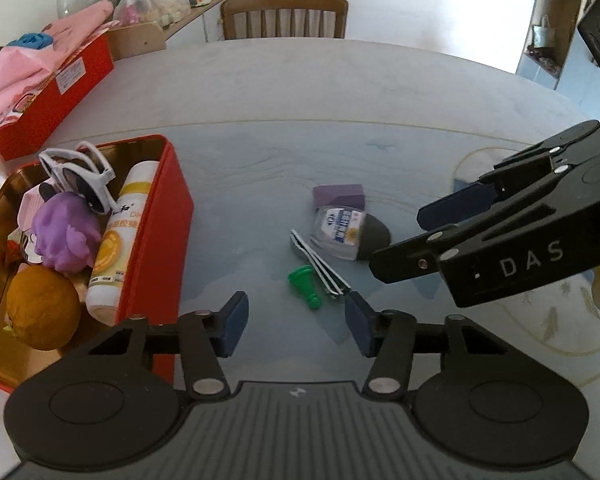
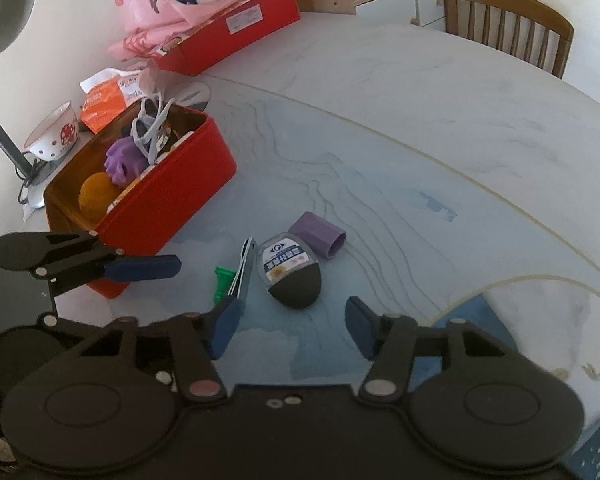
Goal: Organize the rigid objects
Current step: 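Withdraw both tools and move them toward the remaining small items, then grasp the green cap with the left tool while the right tool grasps the small white bottle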
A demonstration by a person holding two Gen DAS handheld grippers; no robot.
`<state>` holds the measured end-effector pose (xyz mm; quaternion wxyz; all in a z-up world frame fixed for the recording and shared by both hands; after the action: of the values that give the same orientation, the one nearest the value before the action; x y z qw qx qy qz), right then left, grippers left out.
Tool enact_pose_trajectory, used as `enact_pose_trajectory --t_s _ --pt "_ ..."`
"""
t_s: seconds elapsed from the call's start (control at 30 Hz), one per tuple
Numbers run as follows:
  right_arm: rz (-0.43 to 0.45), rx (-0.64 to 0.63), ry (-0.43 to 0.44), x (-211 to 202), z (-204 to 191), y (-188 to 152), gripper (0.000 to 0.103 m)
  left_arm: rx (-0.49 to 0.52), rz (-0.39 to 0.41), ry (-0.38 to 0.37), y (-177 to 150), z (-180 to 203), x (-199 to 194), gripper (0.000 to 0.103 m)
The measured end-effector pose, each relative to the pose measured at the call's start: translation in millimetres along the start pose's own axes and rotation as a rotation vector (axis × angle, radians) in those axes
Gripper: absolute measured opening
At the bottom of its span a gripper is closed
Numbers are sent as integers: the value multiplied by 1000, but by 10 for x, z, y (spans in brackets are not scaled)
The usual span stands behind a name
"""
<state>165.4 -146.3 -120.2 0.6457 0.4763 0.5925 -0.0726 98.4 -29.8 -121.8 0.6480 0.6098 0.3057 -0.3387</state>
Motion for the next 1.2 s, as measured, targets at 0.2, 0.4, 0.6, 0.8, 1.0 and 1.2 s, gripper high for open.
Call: enact_pose_trajectory --t_s 0.2,0.4,0.6,0.8,1.0,1.2 --pt "-11 -18 -1 90 -34 41 50 -8 -13 -6 16 -67 64 49" --pt "-15 -36 -18 208 -77 118 50 1 -11 -10 55 -94 116 42" --pt "-2 -35 -11 256 -107 162 46 25 -3 -24 104 -72 149 24" --pt "11 -14 16 253 -119 162 30 28 4 -27 104 -85 148 15" --pt "43 25 40 163 -40 137 18 7 5 -17 72 -134 118 15" --pt "43 -6 3 188 -82 174 19 6 -1 -12 58 -143 100 15"
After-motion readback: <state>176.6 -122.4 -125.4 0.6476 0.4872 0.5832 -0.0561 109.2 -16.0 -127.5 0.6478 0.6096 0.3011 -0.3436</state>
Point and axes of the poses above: each gripper's, at about its wrist camera, not at the fingertips, and x roughly the way its jaws point, z to its right, y to its top, the point moved 3 cm from there along x, roughly the way its jaws point, and after that the axes turned 6 degrees about -y, right-handed, at the moved point
